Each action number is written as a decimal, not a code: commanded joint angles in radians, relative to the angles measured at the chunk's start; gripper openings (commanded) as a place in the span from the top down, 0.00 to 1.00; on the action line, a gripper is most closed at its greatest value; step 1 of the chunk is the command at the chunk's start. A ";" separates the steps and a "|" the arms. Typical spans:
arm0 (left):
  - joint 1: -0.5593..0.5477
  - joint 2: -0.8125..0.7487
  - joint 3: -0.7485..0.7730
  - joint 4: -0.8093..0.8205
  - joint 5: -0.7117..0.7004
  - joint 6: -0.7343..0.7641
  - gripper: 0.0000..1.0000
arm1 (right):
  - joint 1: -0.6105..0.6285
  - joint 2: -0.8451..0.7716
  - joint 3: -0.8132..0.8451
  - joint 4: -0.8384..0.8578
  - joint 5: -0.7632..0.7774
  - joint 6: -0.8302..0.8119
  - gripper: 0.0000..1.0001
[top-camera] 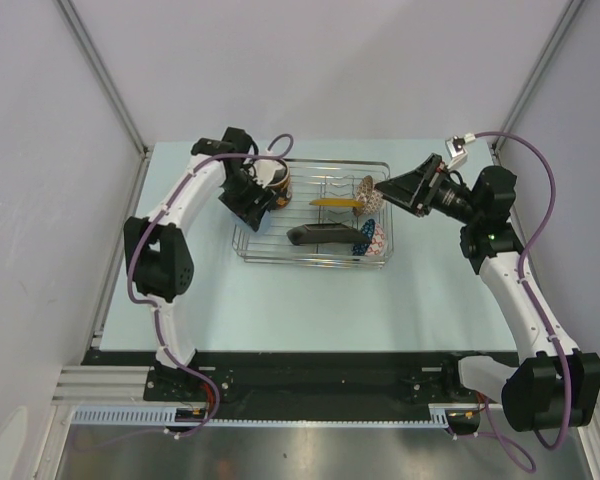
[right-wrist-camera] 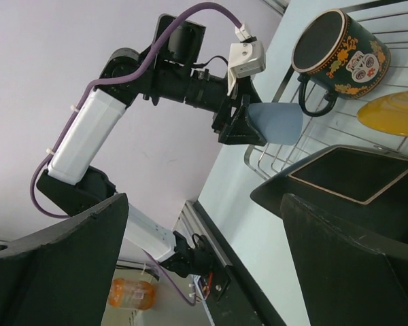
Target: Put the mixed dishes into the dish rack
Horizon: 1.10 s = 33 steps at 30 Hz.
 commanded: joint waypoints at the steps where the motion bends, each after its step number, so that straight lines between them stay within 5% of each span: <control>1: -0.036 0.024 -0.058 -0.033 -0.004 0.046 1.00 | -0.005 -0.017 0.009 -0.025 0.007 -0.037 0.00; 20: -0.122 -0.018 -0.107 -0.123 0.068 0.116 1.00 | -0.005 -0.008 0.009 -0.069 0.015 -0.060 0.00; 33: -0.134 0.023 -0.130 -0.054 -0.091 0.108 1.00 | -0.005 -0.031 0.009 -0.124 0.021 -0.092 0.00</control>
